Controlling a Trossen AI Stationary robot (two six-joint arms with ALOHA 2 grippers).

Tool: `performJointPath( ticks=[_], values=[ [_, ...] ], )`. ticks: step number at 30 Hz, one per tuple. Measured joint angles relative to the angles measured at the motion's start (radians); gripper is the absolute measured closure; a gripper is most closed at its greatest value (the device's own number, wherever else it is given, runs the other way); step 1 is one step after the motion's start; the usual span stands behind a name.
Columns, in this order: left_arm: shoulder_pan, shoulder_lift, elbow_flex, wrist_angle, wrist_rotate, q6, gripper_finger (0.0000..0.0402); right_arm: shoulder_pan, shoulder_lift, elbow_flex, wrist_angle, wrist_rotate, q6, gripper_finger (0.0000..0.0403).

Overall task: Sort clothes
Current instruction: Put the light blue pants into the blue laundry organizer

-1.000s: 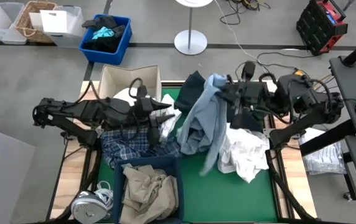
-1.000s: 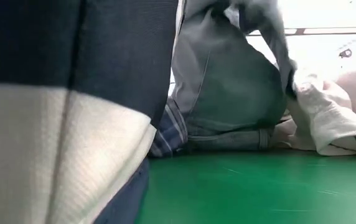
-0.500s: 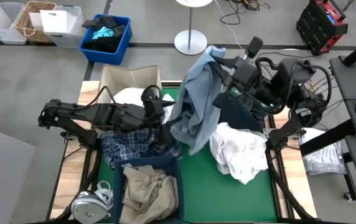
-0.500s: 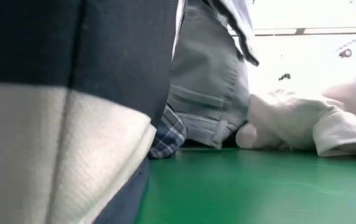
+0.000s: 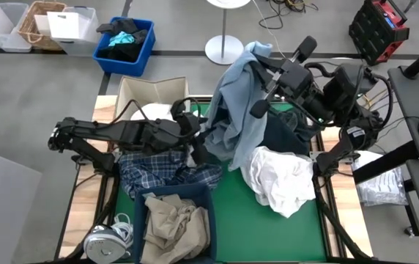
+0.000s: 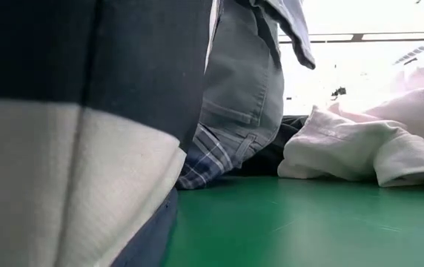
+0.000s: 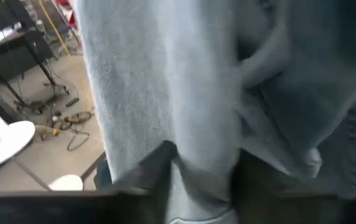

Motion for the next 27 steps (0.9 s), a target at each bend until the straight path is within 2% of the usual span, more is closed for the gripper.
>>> performJointPath(
  ticks=[1,3,6,10,13,17,20,23,27],
  values=[
    [0.000,0.003,0.000,0.014,0.017,0.026,0.0353,0.000,0.000,0.000,-0.004,0.025,0.001,0.0391],
    [0.003,0.003,0.000,0.049,0.075,0.048,0.0386,0.000,-0.003,0.002,-0.009,0.081,-0.007,0.0391],
    [0.003,-0.001,0.014,0.069,0.100,0.080,0.0394,0.000,-0.004,0.002,-0.034,0.171,-0.035,0.0391],
    [-0.001,-0.010,0.120,0.032,0.102,0.116,0.0398,0.000,-0.015,0.003,-0.149,0.312,-0.039,0.0391],
    [-0.001,-0.011,0.231,0.006,0.099,0.148,0.0399,0.000,-0.029,0.003,-0.358,0.375,0.108,0.0391],
    [-0.001,0.003,0.366,-0.001,0.099,0.182,0.0400,0.000,-0.036,0.003,-0.714,0.360,0.460,0.0391],
    [-0.001,0.011,0.453,-0.006,0.133,0.183,0.0400,0.000,-0.036,0.002,-0.941,0.279,0.698,0.0390],
    [-0.001,0.023,0.532,-0.008,0.184,0.163,0.0401,-0.002,-0.031,0.002,-1.069,0.120,0.831,0.0389],
    [0.000,0.049,0.606,-0.025,0.199,0.092,0.0401,0.008,-0.018,0.000,-1.088,0.020,0.870,0.0370]
  ],
)
